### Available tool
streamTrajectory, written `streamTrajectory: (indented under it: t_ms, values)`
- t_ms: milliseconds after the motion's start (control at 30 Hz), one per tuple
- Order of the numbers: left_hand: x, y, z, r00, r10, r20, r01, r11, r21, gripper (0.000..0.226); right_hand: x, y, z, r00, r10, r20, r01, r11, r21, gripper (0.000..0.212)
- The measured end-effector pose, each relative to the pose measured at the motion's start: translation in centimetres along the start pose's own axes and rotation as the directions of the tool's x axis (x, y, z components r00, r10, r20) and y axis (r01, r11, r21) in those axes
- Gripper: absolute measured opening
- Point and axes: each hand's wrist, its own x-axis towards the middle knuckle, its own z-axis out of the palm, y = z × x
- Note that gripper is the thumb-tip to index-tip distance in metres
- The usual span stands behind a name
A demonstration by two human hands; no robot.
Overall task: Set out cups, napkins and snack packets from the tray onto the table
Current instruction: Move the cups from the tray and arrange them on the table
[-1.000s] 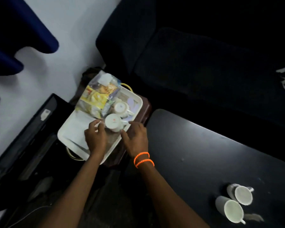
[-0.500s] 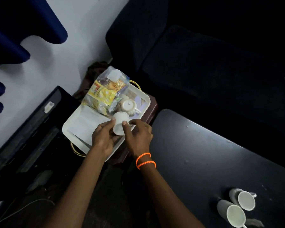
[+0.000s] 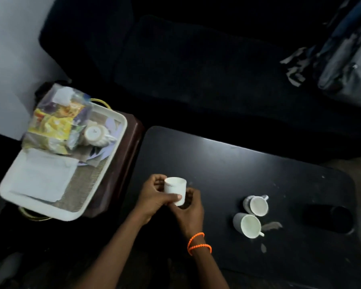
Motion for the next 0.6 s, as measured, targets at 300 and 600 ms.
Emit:
streamTrajectory:
  t_ms: [300, 600]
  values:
    - [0.6, -3.3, 11.6, 0.962, 0.145, 0.229, -0.216, 0.921, 0.324, 0.079, 3.7, 5.5, -7.5, 0.934, 0.004, -0.356, -0.067, 0.984, -0.165, 0.055]
    - [0.8, -4.3, 16.0, 0.958, 0.212, 0.196, -0.272, 0.888, 0.371, 0.071, 5.1, 5.4, -9.1, 0.868, 0.112, -0.484, -0.145, 0.989, -0.033, 0.044]
